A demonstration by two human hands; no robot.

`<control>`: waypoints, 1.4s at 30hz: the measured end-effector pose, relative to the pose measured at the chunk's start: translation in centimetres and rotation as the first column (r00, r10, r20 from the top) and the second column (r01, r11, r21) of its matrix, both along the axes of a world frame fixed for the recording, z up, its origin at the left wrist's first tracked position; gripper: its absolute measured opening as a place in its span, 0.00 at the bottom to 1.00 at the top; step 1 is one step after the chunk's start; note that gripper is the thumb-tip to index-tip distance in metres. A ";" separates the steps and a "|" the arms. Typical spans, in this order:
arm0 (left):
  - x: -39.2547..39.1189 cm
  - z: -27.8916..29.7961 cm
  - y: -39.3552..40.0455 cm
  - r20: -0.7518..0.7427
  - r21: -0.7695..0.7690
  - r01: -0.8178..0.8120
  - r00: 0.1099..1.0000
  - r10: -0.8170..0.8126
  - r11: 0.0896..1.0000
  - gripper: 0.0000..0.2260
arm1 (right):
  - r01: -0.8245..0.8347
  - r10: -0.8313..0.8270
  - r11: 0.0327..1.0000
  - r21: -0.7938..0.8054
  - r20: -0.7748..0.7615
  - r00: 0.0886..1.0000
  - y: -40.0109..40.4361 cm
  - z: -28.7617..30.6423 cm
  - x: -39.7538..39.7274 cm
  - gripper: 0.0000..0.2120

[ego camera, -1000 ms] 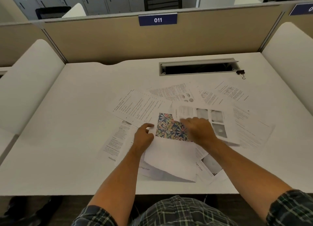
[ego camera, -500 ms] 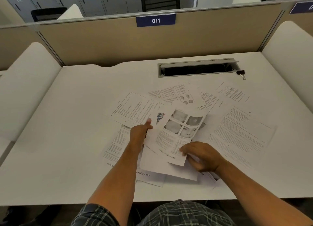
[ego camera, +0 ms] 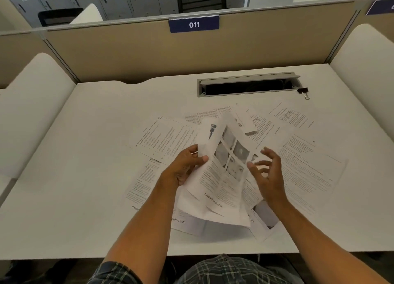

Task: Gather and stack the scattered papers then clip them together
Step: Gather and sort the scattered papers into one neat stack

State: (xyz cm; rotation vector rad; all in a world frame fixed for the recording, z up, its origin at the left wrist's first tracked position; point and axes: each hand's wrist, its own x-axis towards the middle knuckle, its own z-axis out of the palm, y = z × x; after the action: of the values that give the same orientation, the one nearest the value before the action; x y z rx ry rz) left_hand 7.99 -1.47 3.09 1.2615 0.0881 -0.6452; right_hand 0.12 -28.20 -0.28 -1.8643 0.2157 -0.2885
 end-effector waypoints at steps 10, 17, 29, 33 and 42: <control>1.8 5.5 -2.1 0.172 -0.166 0.151 0.978 -0.122 0.975 0.25 | -0.152 0.203 0.748 0.646 -0.006 0.979 -1.4 4.7 3.9 0.28; 1.7 5.2 -2.3 0.232 -0.031 0.109 0.968 -0.099 0.994 0.28 | -0.206 0.124 0.889 0.410 0.219 0.968 -2.3 8.1 4.9 0.14; 1.2 2.1 -2.1 0.338 0.176 -0.112 0.940 0.047 0.978 0.22 | -0.283 0.264 0.915 0.286 0.105 0.959 -1.6 7.0 5.3 0.18; 1.0 1.5 -2.3 0.283 0.305 -0.154 0.957 0.065 0.940 0.14 | -0.176 0.179 0.948 0.265 0.013 0.984 -0.9 6.6 5.8 0.11; 0.4 -0.4 0.0 0.165 0.333 -0.359 0.933 0.321 0.872 0.05 | -0.022 0.121 0.943 0.333 -0.279 0.953 1.3 5.1 10.1 0.31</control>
State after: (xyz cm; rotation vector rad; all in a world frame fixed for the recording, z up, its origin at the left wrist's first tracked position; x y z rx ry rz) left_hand 8.42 -1.43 2.66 1.5829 0.3486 -0.2582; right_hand 10.24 -26.92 4.83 -1.5727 0.3759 0.0801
